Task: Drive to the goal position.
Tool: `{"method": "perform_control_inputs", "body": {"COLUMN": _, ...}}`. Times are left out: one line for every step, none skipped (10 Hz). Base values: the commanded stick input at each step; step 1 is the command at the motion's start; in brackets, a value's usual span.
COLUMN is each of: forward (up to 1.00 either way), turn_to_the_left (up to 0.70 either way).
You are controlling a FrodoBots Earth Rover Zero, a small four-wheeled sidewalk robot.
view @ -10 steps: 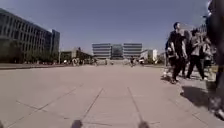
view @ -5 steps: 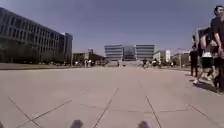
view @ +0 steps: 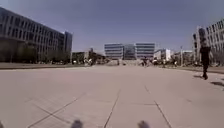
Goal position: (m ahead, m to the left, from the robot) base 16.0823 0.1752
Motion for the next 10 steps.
{"method": "perform_control_inputs", "body": {"forward": 1.00, "turn_to_the_left": 0.00}}
{"method": "perform_control_inputs", "body": {"forward": 1.00, "turn_to_the_left": 0.00}}
{"method": "perform_control_inputs", "body": {"forward": 1.00, "turn_to_the_left": 0.00}}
{"method": "perform_control_inputs", "body": {"forward": 1.00, "turn_to_the_left": 0.00}}
{"method": "perform_control_inputs", "body": {"forward": 1.00, "turn_to_the_left": 0.00}}
{"method": "perform_control_inputs", "body": {"forward": 1.00, "turn_to_the_left": 0.00}}
{"method": "perform_control_inputs", "body": {"forward": 1.00, "turn_to_the_left": 0.00}}
{"method": "perform_control_inputs", "body": {"forward": 1.00, "turn_to_the_left": 0.00}}
{"method": "perform_control_inputs", "body": {"forward": 1.00, "turn_to_the_left": 0.00}}
{"method": "perform_control_inputs", "body": {"forward": 1.00, "turn_to_the_left": 0.00}}
